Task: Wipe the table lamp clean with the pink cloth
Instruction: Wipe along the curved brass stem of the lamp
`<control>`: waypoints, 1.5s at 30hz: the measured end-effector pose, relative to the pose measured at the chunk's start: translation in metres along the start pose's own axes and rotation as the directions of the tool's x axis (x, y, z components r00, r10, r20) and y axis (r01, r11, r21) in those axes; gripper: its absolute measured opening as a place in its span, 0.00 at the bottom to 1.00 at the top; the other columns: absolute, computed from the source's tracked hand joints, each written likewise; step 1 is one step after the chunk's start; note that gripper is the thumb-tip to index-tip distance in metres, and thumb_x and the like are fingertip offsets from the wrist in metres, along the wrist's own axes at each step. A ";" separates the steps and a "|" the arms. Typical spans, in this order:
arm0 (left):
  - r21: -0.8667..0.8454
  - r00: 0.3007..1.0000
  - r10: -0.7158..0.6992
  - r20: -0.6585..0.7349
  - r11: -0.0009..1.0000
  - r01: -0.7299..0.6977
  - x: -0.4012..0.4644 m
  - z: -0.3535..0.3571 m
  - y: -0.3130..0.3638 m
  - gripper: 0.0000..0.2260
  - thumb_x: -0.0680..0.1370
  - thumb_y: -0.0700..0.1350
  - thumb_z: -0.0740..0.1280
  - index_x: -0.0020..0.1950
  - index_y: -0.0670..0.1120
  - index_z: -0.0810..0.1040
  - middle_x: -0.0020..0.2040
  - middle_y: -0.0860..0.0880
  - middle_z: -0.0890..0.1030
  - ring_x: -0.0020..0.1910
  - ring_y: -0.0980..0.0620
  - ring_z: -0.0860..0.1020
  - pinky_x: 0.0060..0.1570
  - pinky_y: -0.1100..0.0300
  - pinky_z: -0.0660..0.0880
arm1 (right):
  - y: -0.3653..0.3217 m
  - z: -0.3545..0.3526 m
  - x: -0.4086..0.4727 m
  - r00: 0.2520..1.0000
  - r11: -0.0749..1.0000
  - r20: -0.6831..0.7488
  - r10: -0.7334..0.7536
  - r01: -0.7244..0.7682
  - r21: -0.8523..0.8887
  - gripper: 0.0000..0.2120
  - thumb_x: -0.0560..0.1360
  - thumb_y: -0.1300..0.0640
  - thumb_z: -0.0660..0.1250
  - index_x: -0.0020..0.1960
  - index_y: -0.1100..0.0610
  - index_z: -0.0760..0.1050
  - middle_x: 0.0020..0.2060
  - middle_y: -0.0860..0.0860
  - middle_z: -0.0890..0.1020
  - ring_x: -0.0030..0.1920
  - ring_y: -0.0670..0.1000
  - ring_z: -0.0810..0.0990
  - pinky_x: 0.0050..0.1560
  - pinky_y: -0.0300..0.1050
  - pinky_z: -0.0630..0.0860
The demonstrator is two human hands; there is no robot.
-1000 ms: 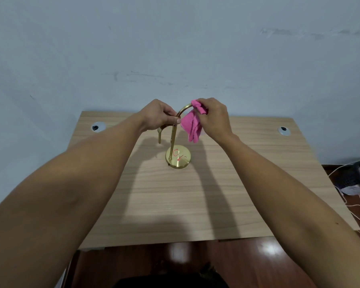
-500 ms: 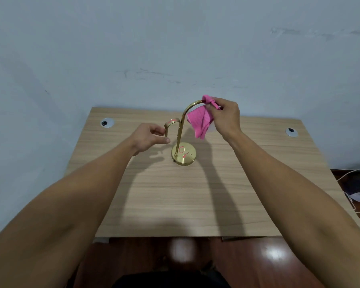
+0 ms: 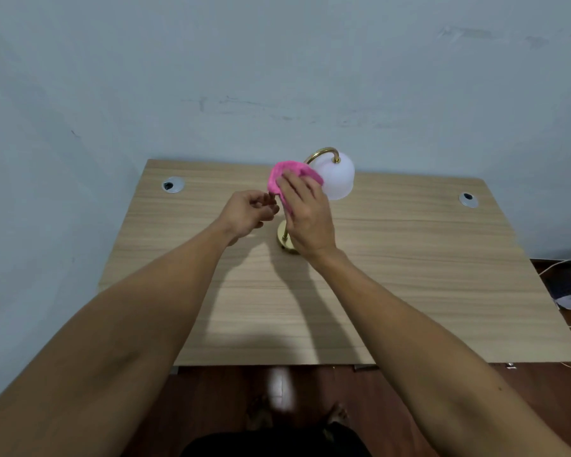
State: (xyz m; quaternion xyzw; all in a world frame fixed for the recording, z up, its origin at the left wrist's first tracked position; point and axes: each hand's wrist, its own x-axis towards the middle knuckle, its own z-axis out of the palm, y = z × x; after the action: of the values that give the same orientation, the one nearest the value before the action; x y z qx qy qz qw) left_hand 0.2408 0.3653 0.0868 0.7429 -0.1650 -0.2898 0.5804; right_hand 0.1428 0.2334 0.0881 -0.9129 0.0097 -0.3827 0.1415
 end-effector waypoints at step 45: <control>-0.001 1.000 0.024 -0.017 1.000 -0.024 0.008 0.000 -0.012 0.08 0.75 0.36 0.76 0.53 0.37 0.83 0.36 0.48 0.82 0.39 0.54 0.80 0.42 0.63 0.77 | 0.005 -0.020 -0.012 0.979 0.992 0.194 0.069 -0.088 0.092 0.27 0.72 0.74 0.70 0.70 0.66 0.76 0.69 0.65 0.77 0.66 0.63 0.75 0.65 0.50 0.73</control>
State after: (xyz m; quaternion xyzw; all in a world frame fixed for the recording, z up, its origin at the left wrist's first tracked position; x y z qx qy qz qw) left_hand 0.2457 0.3638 0.0735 0.7431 -0.1690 -0.2766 0.5855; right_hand 0.1205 0.2253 0.0921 -0.9361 0.0129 -0.2875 0.2021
